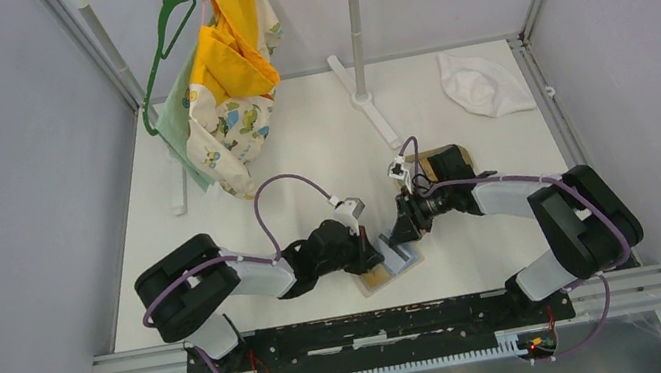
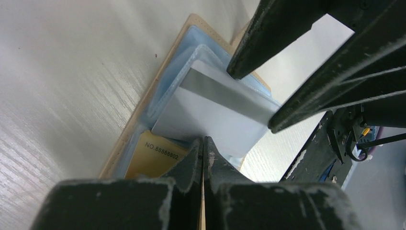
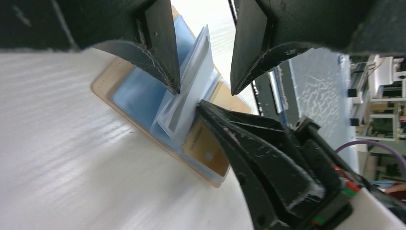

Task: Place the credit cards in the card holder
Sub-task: Insert the credit card into the card holder.

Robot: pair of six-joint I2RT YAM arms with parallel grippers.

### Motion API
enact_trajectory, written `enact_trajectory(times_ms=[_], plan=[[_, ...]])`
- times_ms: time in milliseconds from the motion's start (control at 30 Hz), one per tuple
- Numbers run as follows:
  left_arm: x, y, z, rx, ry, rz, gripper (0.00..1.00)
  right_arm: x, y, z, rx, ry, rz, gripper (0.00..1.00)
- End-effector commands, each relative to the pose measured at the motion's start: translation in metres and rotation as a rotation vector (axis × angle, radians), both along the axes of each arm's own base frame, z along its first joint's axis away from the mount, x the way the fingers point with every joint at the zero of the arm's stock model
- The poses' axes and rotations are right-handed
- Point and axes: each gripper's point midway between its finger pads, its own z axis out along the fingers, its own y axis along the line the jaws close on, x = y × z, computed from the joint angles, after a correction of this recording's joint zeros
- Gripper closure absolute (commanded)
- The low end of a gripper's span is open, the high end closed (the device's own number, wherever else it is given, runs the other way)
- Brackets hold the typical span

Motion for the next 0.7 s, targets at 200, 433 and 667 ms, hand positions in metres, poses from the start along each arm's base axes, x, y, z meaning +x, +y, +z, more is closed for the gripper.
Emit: enact_trajectory(times_ms=[200,433,667], plan=[[0.000,0.003,0.005,-0.007,-0.006,0.016,0.98,-0.028,0.011,0.020,0.129,0.100,0.088,0.52],[-0.003,0.001,0.015,-0.048,-0.008,0.007,0.94,-0.030,0.011,0.019,0.136,0.119,0.089,0.52],[-0.003,0.002,0.027,-0.089,-0.013,0.015,0.82,-0.032,0.012,0.020,0.148,0.129,0.095,0.52]])
